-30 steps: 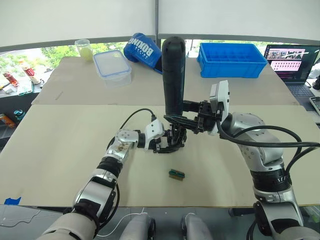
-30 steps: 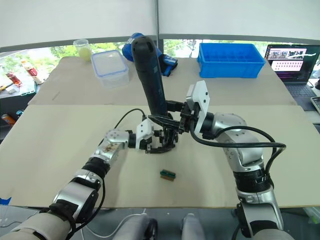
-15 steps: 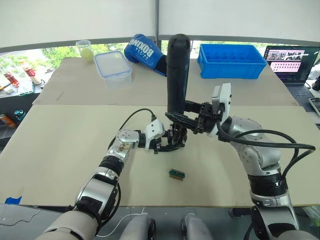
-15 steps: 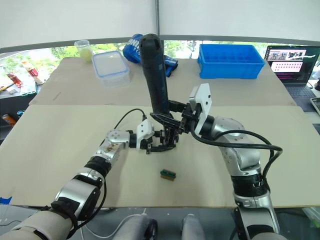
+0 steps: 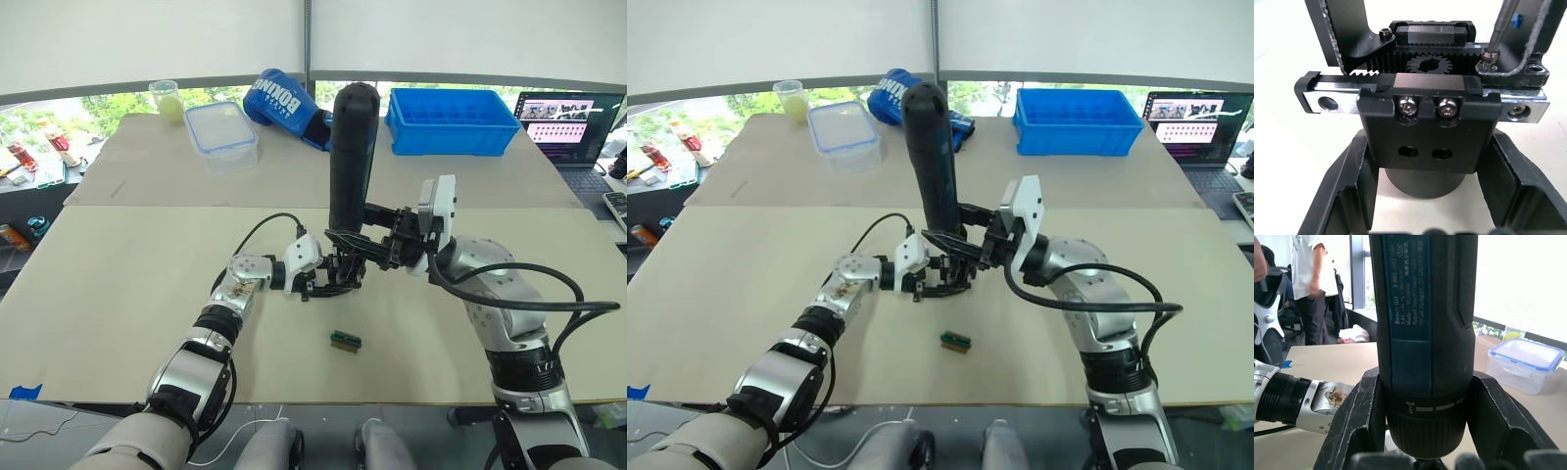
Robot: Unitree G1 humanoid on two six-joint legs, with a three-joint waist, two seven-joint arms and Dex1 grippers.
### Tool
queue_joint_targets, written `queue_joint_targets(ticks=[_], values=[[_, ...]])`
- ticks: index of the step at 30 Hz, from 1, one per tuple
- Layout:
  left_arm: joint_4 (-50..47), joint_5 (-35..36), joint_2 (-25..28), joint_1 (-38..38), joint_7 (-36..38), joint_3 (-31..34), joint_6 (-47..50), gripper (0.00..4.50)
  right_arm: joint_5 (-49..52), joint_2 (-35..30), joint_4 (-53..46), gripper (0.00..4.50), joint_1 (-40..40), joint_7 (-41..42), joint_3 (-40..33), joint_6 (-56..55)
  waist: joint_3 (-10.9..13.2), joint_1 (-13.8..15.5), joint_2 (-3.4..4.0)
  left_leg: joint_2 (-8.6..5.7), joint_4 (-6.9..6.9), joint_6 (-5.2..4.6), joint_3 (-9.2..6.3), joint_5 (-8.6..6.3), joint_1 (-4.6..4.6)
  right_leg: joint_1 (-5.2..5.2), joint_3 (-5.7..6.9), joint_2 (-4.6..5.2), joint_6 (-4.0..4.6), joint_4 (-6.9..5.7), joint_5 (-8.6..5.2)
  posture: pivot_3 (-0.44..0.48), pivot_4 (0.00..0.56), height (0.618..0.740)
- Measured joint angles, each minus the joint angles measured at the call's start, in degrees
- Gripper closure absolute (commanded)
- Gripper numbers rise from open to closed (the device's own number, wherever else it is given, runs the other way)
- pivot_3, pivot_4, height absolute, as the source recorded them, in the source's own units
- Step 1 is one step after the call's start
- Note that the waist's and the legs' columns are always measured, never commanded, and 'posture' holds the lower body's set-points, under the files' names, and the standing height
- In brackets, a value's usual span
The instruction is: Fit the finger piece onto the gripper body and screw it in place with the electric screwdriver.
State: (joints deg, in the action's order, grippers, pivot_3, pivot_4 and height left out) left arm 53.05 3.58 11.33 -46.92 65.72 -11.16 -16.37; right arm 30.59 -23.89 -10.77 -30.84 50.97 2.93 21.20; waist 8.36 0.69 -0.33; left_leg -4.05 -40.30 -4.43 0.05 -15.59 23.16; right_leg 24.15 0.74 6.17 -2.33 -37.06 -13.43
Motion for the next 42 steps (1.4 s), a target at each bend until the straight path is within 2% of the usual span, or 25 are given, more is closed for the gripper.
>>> queue_joint_targets(ticks=[8,20,30,42], values=[[-0.2,0.0,0.0,0.4,-0.4,0.1,0.0,2.22,0.8,0.5,0.9,2.58,-0.6,-1.2,-0.2,1.5,-0.2,0.0,-0.31,0.01,0.02,0.0,0.0,0.0,-0.03,0.01,-0.02,0.02,0.0,0.06,0.0,0.0,0.15,0.74],[-0.1,-0.1,0.0,0.4,-0.6,0.1,0.1,2.22,-0.2,1.1,3.6,2.58,-2.1,-1.5,0.5,0.0,-0.2,0.0,-0.35,0.02,0.02,0.01,0.0,0.0,-0.03,0.03,-0.04,0.05,0.0,0.06,0.0,0.0,0.15,0.74],[0.0,-0.3,0.0,0.4,-0.8,0.1,0.1,2.22,-3.1,0.4,0.6,2.58,1.5,-0.8,2.7,-6.6,-0.3,0.0,-0.51,0.02,0.02,0.01,-0.01,-0.01,-0.06,0.02,-0.04,0.05,0.0,0.06,0.0,0.0,0.15,0.74],[0.3,-0.3,0.1,0.4,-1.0,0.1,0.1,2.22,-2.2,0.9,4.5,2.58,-2.3,-1.0,2.2,-3.3,-0.4,-0.1,-0.7,0.04,0.04,-0.03,-0.02,-0.03,-0.09,0.02,-0.05,0.09,0.01,0.08,0.0,0.0,0.15,0.74]])
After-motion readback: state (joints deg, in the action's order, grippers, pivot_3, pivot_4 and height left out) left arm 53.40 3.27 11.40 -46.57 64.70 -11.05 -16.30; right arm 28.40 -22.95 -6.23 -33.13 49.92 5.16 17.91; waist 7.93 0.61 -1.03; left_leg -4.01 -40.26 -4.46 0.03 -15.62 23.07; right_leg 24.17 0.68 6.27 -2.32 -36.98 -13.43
